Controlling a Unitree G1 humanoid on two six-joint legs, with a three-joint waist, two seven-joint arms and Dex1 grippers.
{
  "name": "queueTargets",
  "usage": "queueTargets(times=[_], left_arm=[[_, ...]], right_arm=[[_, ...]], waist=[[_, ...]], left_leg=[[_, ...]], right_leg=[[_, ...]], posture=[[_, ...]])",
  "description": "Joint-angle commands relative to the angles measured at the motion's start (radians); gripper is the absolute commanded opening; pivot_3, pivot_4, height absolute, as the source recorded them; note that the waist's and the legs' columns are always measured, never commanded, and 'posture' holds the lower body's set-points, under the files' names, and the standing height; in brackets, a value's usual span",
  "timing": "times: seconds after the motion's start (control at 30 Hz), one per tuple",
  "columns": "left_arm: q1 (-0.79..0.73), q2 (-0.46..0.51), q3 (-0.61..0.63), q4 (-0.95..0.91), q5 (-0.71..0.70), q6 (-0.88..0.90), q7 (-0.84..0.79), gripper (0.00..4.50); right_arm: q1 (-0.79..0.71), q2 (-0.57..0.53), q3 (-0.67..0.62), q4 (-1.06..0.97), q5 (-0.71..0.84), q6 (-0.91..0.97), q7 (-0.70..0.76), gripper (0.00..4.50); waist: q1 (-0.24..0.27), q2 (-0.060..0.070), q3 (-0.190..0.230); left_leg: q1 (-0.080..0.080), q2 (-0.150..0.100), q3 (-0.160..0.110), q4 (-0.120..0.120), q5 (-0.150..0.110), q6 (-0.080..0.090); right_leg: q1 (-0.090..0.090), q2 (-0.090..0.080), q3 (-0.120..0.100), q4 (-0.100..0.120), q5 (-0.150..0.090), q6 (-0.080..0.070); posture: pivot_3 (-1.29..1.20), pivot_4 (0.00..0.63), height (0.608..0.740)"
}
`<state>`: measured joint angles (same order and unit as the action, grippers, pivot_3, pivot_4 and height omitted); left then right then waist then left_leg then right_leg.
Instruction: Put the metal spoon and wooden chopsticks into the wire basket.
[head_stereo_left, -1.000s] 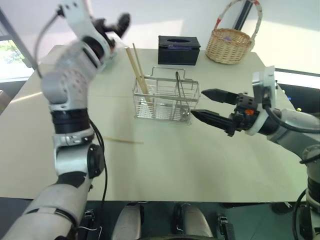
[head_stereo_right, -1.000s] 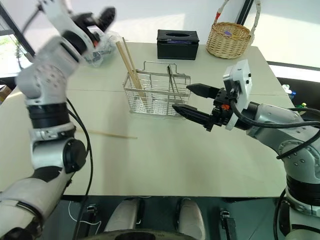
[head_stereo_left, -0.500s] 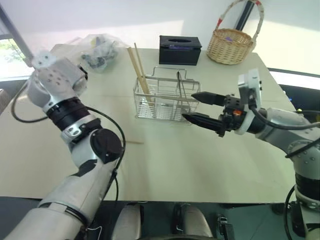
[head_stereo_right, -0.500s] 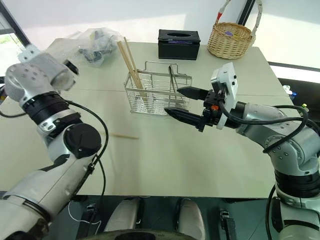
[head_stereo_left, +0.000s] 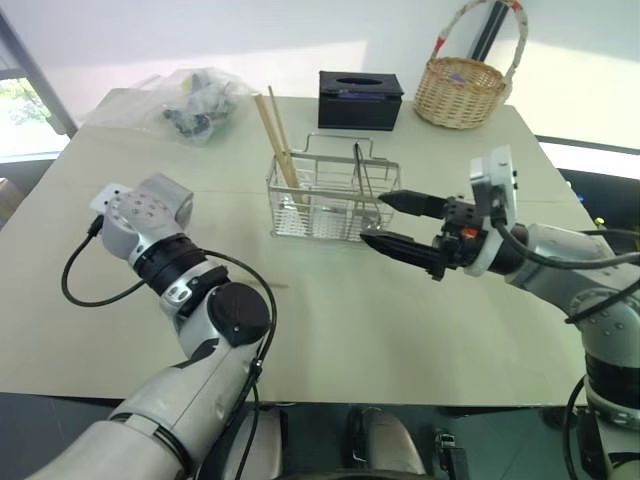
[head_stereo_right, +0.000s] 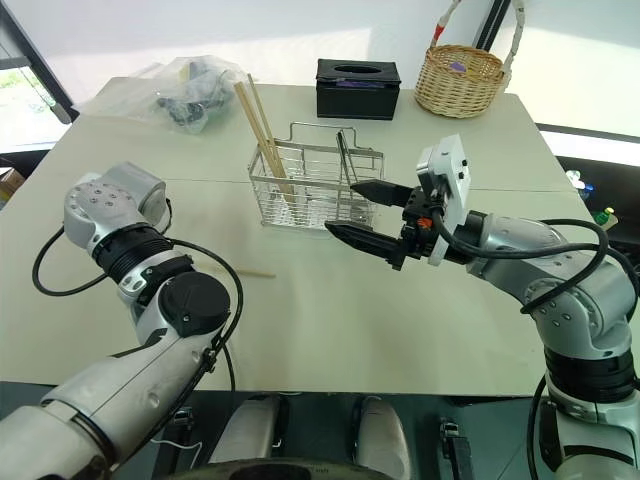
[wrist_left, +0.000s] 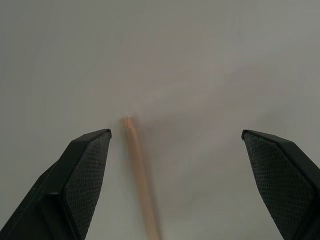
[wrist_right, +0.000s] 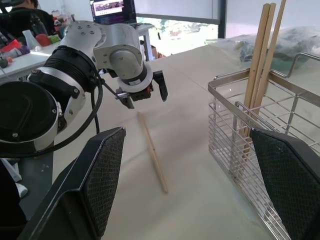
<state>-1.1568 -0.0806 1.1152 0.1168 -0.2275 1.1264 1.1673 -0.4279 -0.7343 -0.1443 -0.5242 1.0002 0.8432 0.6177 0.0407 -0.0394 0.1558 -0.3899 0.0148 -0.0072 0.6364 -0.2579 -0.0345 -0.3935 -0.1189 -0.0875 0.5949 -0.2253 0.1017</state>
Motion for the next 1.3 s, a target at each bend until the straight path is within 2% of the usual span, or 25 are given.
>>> queueTargets(times=[0.03,0.2,0.4,0.5,0.6,0.7,0.73,1.03,1.17,1.3], left_arm=[[0.023,-0.004,-0.012,-0.020,0.002,-0.018,0.013,4.43],[0.071,-0.023,-0.011,-0.018,0.007,-0.030,0.043,4.43],[0.103,-0.003,-0.031,0.042,0.015,-0.057,0.045,4.43],[0.115,0.017,-0.050,0.082,0.008,-0.080,0.034,3.57],[0.118,0.031,-0.060,0.106,-0.002,-0.095,0.034,2.15],[0.118,0.041,-0.065,0.120,-0.011,-0.104,0.037,0.47],[0.117,0.043,-0.065,0.123,-0.014,-0.106,0.038,0.04],[0.129,0.072,-0.076,0.124,-0.053,-0.138,0.011,0.04],[0.135,0.165,-0.142,0.163,-0.075,-0.167,-0.119,0.04],[0.130,0.372,-0.259,0.286,-0.094,-0.269,-0.422,0.04]], right_arm=[[0.006,0.001,-0.039,-0.034,0.023,-0.006,-0.014,4.12],[0.013,0.006,-0.038,-0.039,0.027,-0.008,-0.027,4.12],[0.012,0.013,-0.036,-0.036,0.021,-0.011,-0.036,4.12],[0.011,0.016,-0.036,-0.038,0.020,-0.013,-0.042,4.12],[0.013,0.017,-0.036,-0.044,0.022,-0.014,-0.048,4.12],[0.017,0.016,-0.041,-0.046,0.022,-0.015,-0.052,4.12],[0.019,0.015,-0.043,-0.047,0.023,-0.016,-0.053,4.12],[0.023,0.004,-0.060,-0.044,0.026,-0.009,-0.051,4.12],[0.028,-0.009,-0.068,-0.042,0.029,-0.003,-0.043,4.12],[0.031,-0.044,-0.081,-0.039,0.038,0.010,-0.018,4.12]], waist=[[0.000,0.000,0.000],[0.000,0.001,-0.001],[-0.001,0.003,-0.002],[-0.003,0.005,-0.003],[-0.004,0.005,-0.004],[-0.003,0.005,-0.004],[-0.003,0.005,-0.004],[-0.003,0.007,-0.005],[-0.004,0.007,-0.005],[-0.005,0.005,-0.003]], left_leg=[[0.000,0.000,0.000,0.000,0.000,0.000],[0.000,0.000,0.000,0.000,0.000,0.000],[0.001,0.000,0.000,0.000,0.000,0.000],[0.002,0.000,0.000,0.000,0.000,0.000],[0.002,0.000,0.001,0.000,0.000,0.000],[0.002,0.000,0.001,0.000,0.000,0.000],[0.002,0.000,0.001,0.000,0.000,0.000],[0.002,0.000,0.001,0.000,0.000,0.000],[0.003,0.001,0.001,-0.001,0.000,0.000],[0.000,0.001,0.001,-0.001,0.000,0.000]], right_leg=[[0.000,0.000,0.000,0.000,0.000,0.000],[0.000,0.000,0.000,0.000,0.000,0.000],[0.000,0.000,0.000,0.000,0.000,0.000],[0.001,0.000,0.000,0.000,0.000,0.000],[0.001,0.000,0.000,0.000,0.000,0.000],[0.001,0.000,0.000,0.000,0.000,0.000],[0.001,0.000,0.000,0.000,0.000,0.000],[0.001,0.000,0.000,0.000,0.000,0.000],[0.000,0.000,0.000,0.001,0.000,0.000],[-0.002,0.001,0.000,0.001,0.000,-0.001]], posture=[[0.00,0.150,0.706],[0.00,0.150,0.706],[0.00,0.150,0.706],[0.00,0.150,0.706],[0.00,0.150,0.706],[0.00,0.150,0.706],[0.00,0.150,0.706],[0.00,0.150,0.706],[0.00,0.150,0.706],[0.00,0.150,0.706]])
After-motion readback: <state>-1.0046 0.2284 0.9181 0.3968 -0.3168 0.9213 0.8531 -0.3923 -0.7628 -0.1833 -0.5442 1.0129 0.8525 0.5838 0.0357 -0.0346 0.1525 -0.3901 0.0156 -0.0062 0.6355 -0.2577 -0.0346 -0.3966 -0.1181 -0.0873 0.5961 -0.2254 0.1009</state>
